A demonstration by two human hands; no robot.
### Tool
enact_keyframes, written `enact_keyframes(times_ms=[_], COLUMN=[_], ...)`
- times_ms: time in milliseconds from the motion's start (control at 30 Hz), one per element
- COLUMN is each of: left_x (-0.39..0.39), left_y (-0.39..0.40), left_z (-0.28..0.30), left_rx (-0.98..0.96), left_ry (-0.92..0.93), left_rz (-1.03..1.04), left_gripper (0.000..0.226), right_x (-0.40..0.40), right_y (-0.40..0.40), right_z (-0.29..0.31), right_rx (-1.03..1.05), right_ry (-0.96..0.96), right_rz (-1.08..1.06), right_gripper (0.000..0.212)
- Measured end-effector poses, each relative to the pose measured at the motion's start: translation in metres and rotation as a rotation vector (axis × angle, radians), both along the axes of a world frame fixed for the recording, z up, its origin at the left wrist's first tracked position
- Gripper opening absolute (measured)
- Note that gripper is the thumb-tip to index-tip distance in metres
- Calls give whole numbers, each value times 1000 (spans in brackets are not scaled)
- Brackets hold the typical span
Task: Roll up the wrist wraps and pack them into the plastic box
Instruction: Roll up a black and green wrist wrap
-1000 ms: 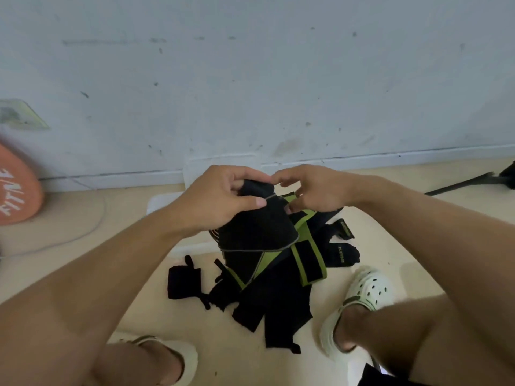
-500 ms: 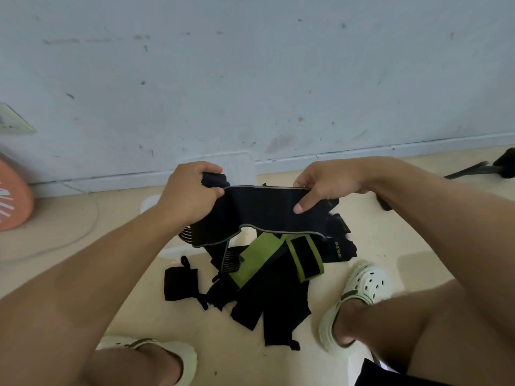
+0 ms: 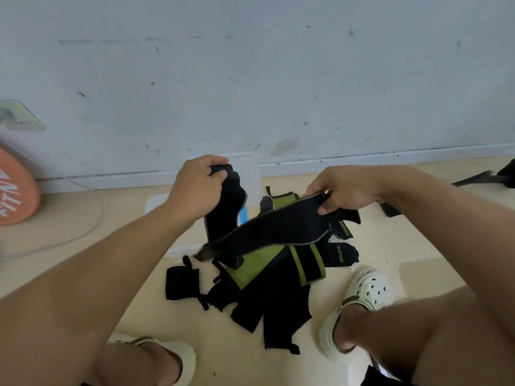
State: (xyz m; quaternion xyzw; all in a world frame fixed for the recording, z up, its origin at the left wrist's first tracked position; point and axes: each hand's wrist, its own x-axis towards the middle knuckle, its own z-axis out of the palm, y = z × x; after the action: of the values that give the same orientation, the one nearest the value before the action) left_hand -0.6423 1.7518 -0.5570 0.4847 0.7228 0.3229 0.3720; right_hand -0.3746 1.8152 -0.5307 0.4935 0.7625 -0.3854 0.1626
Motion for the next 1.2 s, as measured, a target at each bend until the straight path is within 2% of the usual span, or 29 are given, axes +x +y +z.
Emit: enact_keyframes(times_ms=[67, 133, 233, 333, 400, 500, 633, 700, 833, 967, 1200], left_x=[3, 5, 8, 11, 14, 16, 20, 20, 17, 20, 26], left_y=[-1, -1, -2, -4, -6, -6, -6, -5, -3, -4, -8], left_z=[1, 2, 4, 6, 9, 10, 13, 11, 8, 8, 7], left_rx=[18, 32, 16, 14, 4, -3, -3, 4, 15, 27, 61], left_ry=[-9, -40, -93, -172, -280, -361, -361, -323, -303, -280, -256], left_rz=[-32, -63, -86, -87, -89, -119, -97, -83, -43, -19, -10], left_gripper=[34, 39, 48, 38, 24, 17, 16, 18, 22, 22, 19], right_x=[-10, -18, -25, -29, -30, -31, -30, -30, -33, -36, -51], right_y=[-6, -12, -20, -25, -27, -27, -26, -27, -28, -27, -38], right_z=[7, 11, 17, 21, 23, 22, 22, 22, 22, 23, 20], right_rx=[57, 124, 270, 357, 330, 218, -24, -74, -20, 43, -28], right_ry=[37, 119, 266, 387, 493, 585, 603, 628, 669, 648, 707], right_rz=[22, 13, -108, -259, -359, -488, -539, -547, -657, -749, -779], right_gripper=[34, 31, 29, 24, 13, 6, 19, 20, 17, 31, 11])
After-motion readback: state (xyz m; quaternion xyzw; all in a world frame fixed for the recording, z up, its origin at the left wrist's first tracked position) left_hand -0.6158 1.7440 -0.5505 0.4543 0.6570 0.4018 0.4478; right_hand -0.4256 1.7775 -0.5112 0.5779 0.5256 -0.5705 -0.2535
